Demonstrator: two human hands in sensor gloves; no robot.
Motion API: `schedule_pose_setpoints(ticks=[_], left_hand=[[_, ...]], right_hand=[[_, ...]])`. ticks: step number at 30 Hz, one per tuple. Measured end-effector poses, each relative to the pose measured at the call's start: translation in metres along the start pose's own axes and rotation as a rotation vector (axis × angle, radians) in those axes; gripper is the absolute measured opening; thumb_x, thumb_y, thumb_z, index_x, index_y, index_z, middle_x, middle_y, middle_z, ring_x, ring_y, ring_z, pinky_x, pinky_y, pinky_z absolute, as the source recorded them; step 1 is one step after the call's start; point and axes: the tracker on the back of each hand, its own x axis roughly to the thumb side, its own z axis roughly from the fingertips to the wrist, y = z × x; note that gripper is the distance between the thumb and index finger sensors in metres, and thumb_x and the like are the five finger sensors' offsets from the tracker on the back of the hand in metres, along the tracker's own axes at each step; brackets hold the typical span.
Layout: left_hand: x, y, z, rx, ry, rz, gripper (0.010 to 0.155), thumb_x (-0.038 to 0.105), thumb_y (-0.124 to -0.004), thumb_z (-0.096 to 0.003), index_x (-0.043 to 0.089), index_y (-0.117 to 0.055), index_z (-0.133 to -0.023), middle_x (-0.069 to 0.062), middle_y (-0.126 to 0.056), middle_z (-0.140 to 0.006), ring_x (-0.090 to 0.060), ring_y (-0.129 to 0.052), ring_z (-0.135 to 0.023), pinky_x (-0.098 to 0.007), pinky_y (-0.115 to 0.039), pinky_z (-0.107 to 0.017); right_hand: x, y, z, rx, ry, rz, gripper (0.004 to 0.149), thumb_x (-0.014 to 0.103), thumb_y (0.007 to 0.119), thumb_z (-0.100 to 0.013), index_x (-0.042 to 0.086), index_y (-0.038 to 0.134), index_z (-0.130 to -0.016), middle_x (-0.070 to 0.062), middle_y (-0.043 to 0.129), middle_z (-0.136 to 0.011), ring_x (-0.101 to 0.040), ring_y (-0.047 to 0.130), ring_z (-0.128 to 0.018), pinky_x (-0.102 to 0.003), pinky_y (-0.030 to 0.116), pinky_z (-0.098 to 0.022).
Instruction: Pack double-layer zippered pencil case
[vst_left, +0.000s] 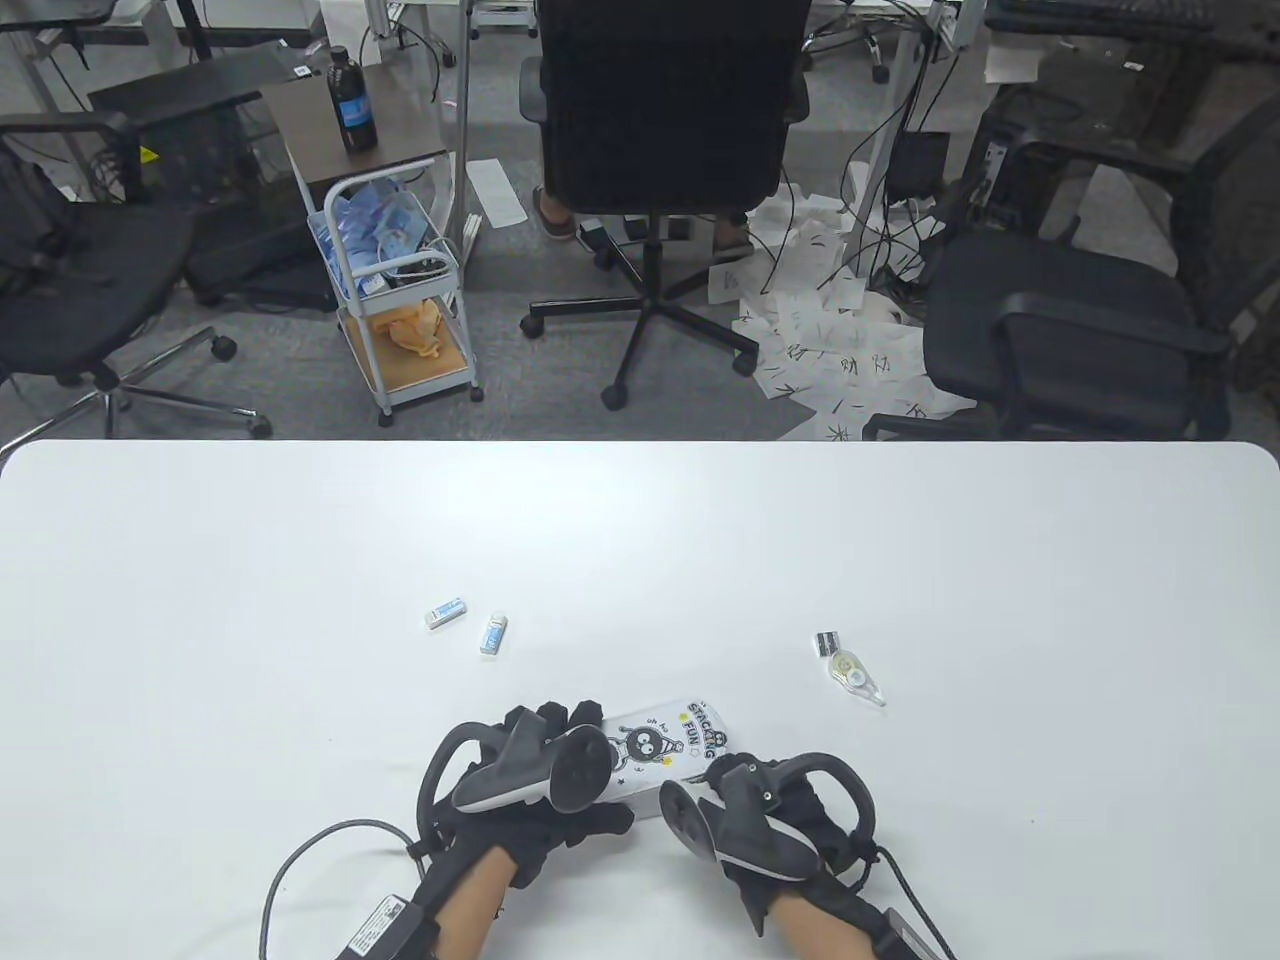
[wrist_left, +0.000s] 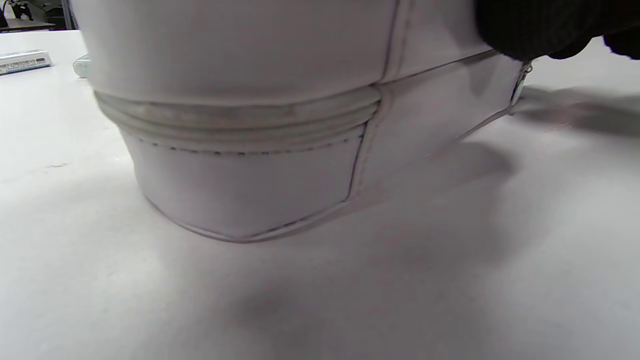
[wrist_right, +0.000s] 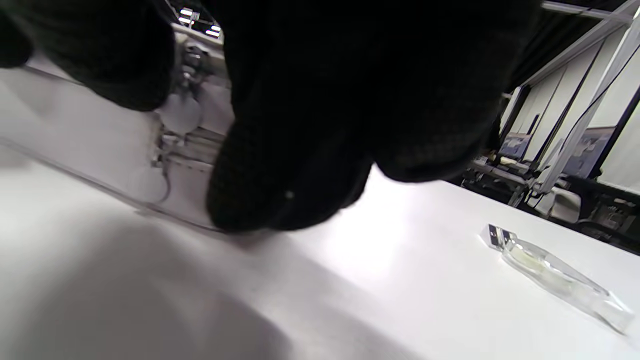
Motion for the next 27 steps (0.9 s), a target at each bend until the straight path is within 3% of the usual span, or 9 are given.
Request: schedule_pose_setpoints(ticks=[7,12,17,20,23,25,27], left_hand=[[0.001,-0.001,-0.002,0.005,-0.039,0.008,0.110,0.072,-0.075,-0.0493,-0.001,-0.035,-0.121,-0.038,-0.049,-0.107,-0.061,-0.061,-0.086,-0.076,-0.059,-0.066],[0.002,-0.001,-0.002,-0.006,-0.045,0.018,0.111,0.070,-0.075,-0.0497,-0.003,-0.033,-0.121,-0.039,-0.047,-0.107,-0.061,-0.060,-0.086,-0.076,-0.057,-0.066],[-0.001,-0.002,-0.001,0.000,-0.037,0.036,0.111,0.072,-0.074,-0.0497,-0.002,-0.032,-0.121,-0.037,-0.046,-0.108,-0.059,-0.059,-0.087,-0.075,-0.057,-0.067],[-0.007,-0.001,0.000,0.006,-0.038,0.093,0.112,0.071,-0.078,-0.0483,-0.001,-0.034,-0.122,-0.035,-0.047,-0.109,-0.058,-0.060,-0.089,-0.074,-0.057,-0.068],[-0.007,0.001,0.003,-0.036,-0.103,0.093,0.111,0.066,-0.086,-0.0460,0.003,-0.036,-0.123,-0.030,-0.047,-0.112,-0.056,-0.058,-0.093,-0.076,-0.052,-0.070],[0.000,0.004,0.006,-0.067,-0.232,0.049,0.110,0.059,-0.096,-0.0423,0.015,-0.036,-0.123,-0.020,-0.044,-0.117,-0.053,-0.046,-0.101,-0.080,-0.037,-0.066],[0.013,0.006,0.007,-0.076,-0.264,-0.027,0.109,0.054,-0.100,-0.0403,0.022,-0.036,-0.122,-0.014,-0.043,-0.119,-0.055,-0.038,-0.102,-0.080,-0.034,-0.063]], right_hand=[[0.011,0.004,0.002,-0.058,-0.037,0.085,0.072,0.064,0.070,-0.046,-0.001,0.098,-0.060,-0.011,0.111,-0.046,0.000,0.108,-0.023,-0.029,0.096,-0.030],[0.017,0.006,0.003,-0.132,-0.035,0.141,0.056,0.052,0.075,-0.047,0.003,0.101,-0.053,-0.007,0.113,-0.038,0.002,0.108,-0.016,-0.026,0.097,-0.028],[0.010,0.005,0.003,-0.160,-0.028,0.169,0.049,0.052,0.075,-0.047,0.011,0.101,-0.050,0.001,0.112,-0.036,0.007,0.106,-0.015,-0.022,0.097,-0.029],[-0.020,0.010,-0.002,-0.036,0.081,-0.064,0.045,0.049,0.073,-0.049,0.013,0.095,-0.064,0.000,0.109,-0.053,0.001,0.105,-0.029,-0.029,0.093,-0.039],[-0.053,0.025,-0.006,0.095,0.087,-0.174,0.045,0.049,0.068,-0.052,0.020,0.085,-0.081,0.001,0.099,-0.076,-0.009,0.102,-0.049,-0.037,0.087,-0.049],[-0.066,0.033,-0.006,0.151,0.027,-0.262,0.044,0.044,0.068,-0.046,0.028,0.080,-0.085,0.005,0.093,-0.084,-0.013,0.098,-0.058,-0.040,0.083,-0.053],[-0.065,0.037,-0.008,0.214,-0.101,-0.396,0.043,0.038,0.068,-0.044,0.033,0.078,-0.086,0.005,0.087,-0.091,-0.018,0.092,-0.068,-0.044,0.078,-0.057]])
